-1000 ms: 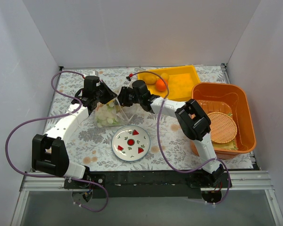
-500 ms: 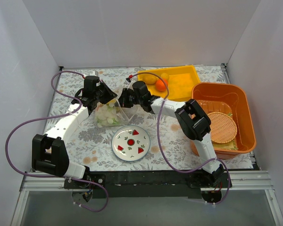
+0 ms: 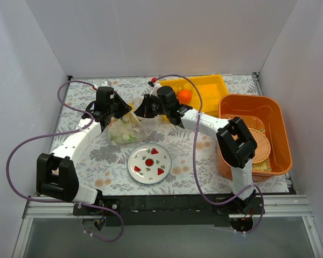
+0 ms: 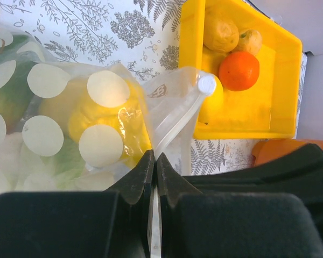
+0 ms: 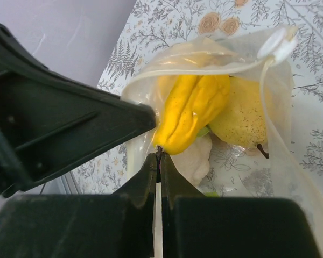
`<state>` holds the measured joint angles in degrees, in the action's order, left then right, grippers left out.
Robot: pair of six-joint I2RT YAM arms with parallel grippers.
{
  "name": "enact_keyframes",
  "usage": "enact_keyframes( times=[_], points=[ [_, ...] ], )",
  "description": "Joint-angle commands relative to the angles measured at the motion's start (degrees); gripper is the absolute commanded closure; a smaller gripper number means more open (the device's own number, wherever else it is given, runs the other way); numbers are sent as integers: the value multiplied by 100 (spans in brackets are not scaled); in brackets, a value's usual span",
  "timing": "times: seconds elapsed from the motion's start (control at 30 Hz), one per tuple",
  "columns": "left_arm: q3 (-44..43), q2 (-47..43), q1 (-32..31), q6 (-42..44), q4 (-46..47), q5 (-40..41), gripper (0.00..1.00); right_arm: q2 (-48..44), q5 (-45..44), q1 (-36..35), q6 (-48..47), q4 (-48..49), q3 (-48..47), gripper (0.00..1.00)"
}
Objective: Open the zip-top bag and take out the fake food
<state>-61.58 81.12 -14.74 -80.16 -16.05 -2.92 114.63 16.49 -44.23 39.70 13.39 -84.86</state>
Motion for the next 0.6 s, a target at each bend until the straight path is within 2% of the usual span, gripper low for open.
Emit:
enact_keyframes(
  times=[0.0, 0.57],
  points=[
    [-108, -79, 50, 88, 6, 222, 100, -441, -286, 28, -367, -494, -75, 99],
    [6, -53, 174, -26, 94, 221, 100, -1469, -1034, 28, -1105, -1989, 13, 99]
  ],
)
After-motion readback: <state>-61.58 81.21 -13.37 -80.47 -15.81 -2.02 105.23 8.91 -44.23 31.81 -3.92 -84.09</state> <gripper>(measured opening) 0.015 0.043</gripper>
